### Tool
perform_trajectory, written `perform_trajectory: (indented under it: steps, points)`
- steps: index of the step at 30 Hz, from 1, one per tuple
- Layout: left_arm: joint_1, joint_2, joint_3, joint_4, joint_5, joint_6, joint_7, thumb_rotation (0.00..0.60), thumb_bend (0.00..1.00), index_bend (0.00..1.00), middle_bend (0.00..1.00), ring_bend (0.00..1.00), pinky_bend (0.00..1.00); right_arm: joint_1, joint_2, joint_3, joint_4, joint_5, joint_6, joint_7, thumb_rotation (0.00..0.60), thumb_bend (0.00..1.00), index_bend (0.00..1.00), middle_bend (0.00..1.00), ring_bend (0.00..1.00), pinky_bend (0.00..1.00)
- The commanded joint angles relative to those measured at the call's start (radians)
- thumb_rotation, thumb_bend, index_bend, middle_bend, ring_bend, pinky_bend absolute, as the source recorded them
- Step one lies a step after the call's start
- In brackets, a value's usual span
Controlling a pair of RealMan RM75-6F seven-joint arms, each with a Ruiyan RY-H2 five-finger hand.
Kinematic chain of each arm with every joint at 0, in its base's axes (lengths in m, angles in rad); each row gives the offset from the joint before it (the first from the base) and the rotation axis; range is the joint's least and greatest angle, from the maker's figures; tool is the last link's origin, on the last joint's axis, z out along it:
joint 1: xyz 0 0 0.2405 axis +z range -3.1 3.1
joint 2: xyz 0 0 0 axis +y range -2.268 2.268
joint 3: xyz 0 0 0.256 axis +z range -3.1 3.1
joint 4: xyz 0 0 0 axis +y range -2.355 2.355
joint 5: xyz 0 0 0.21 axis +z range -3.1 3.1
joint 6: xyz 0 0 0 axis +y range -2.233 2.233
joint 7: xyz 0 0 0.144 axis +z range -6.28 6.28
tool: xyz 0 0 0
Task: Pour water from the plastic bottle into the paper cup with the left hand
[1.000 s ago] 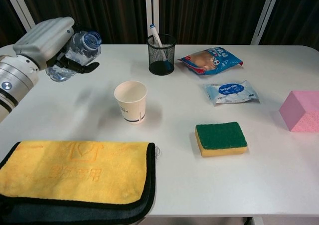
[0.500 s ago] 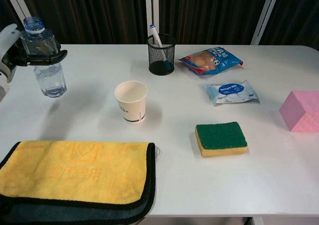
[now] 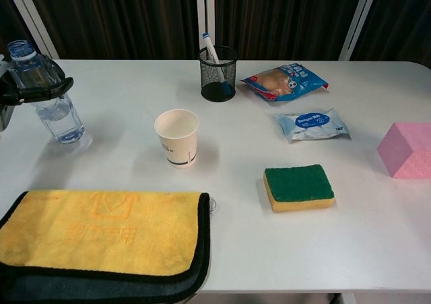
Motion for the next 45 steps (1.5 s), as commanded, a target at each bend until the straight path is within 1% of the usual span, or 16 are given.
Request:
perform_trajectory:
  steps: [1, 4, 9, 15, 18, 21, 24, 26, 29, 36, 41, 43, 45]
  points:
    - [-0.006, -0.031, 0.001, 0.056, 0.016, 0.018, -0.040, 0.600, 0.35, 0.79, 0.72, 0.57, 0.43, -0.001, 0.003, 0.001, -0.003, 0.000, 0.003, -0.001, 0.584, 0.23, 0.00, 0.00, 0.00, 0.00]
    - [-0.012, -0.050, 0.004, 0.097, 0.027, 0.030, -0.061, 0.600, 0.35, 0.77, 0.70, 0.55, 0.43, -0.002, 0.006, 0.001, -0.006, 0.002, 0.003, -0.002, 0.582, 0.24, 0.00, 0.00, 0.00, 0.00]
    - [-0.018, -0.079, 0.014, 0.165, 0.037, 0.032, -0.076, 0.600, 0.35, 0.67, 0.64, 0.52, 0.43, -0.001, 0.005, -0.001, -0.008, 0.003, -0.004, -0.005, 0.582, 0.24, 0.00, 0.00, 0.00, 0.00]
    - [-0.024, -0.105, 0.024, 0.231, 0.044, 0.027, -0.088, 0.600, 0.34, 0.66, 0.63, 0.52, 0.43, -0.001, 0.007, 0.000, -0.010, 0.006, -0.004, -0.007, 0.584, 0.24, 0.00, 0.00, 0.00, 0.00]
    - [-0.027, -0.114, 0.026, 0.249, 0.046, 0.023, -0.100, 0.600, 0.34, 0.64, 0.62, 0.50, 0.42, -0.001, 0.008, -0.001, -0.012, 0.006, -0.006, -0.009, 0.583, 0.24, 0.00, 0.00, 0.00, 0.00]
    - [-0.030, -0.122, 0.026, 0.267, 0.042, 0.008, -0.105, 0.600, 0.33, 0.62, 0.60, 0.49, 0.39, 0.000, 0.009, -0.003, -0.015, 0.006, -0.009, -0.012, 0.582, 0.24, 0.00, 0.00, 0.00, 0.00]
    - [-0.034, -0.123, 0.026, 0.275, 0.041, -0.001, -0.115, 0.600, 0.32, 0.59, 0.58, 0.47, 0.38, 0.000, 0.009, -0.003, -0.017, 0.004, -0.009, -0.013, 0.584, 0.24, 0.00, 0.00, 0.00, 0.00]
    - [-0.035, -0.123, 0.028, 0.278, 0.044, 0.001, -0.124, 0.600, 0.31, 0.55, 0.56, 0.46, 0.38, 0.000, 0.009, -0.003, -0.017, 0.006, -0.010, -0.013, 0.585, 0.24, 0.00, 0.00, 0.00, 0.00]
    - [-0.035, -0.125, 0.032, 0.286, 0.049, 0.004, -0.144, 0.600, 0.27, 0.45, 0.51, 0.43, 0.38, 0.001, 0.010, -0.004, -0.016, 0.007, -0.012, -0.015, 0.584, 0.24, 0.00, 0.00, 0.00, 0.00]
    - [-0.039, -0.132, 0.041, 0.309, 0.055, -0.004, -0.164, 0.600, 0.25, 0.35, 0.47, 0.39, 0.38, -0.001, 0.012, -0.003, -0.017, 0.010, -0.011, -0.018, 0.586, 0.24, 0.00, 0.00, 0.00, 0.00]
    - [-0.037, -0.130, 0.049, 0.316, 0.059, -0.009, -0.177, 0.600, 0.23, 0.26, 0.42, 0.36, 0.37, -0.001, 0.010, -0.003, -0.017, 0.015, -0.016, -0.019, 0.585, 0.24, 0.00, 0.00, 0.00, 0.00]
    - [-0.035, -0.131, 0.052, 0.320, 0.063, -0.003, -0.178, 0.600, 0.22, 0.20, 0.37, 0.31, 0.35, -0.001, 0.010, -0.003, -0.018, 0.015, -0.016, -0.020, 0.584, 0.24, 0.00, 0.00, 0.00, 0.00]
    - [-0.032, -0.133, 0.053, 0.328, 0.064, 0.011, -0.177, 0.600, 0.20, 0.13, 0.31, 0.24, 0.30, -0.001, 0.011, -0.002, -0.019, 0.015, -0.014, -0.021, 0.582, 0.24, 0.00, 0.00, 0.00, 0.00]
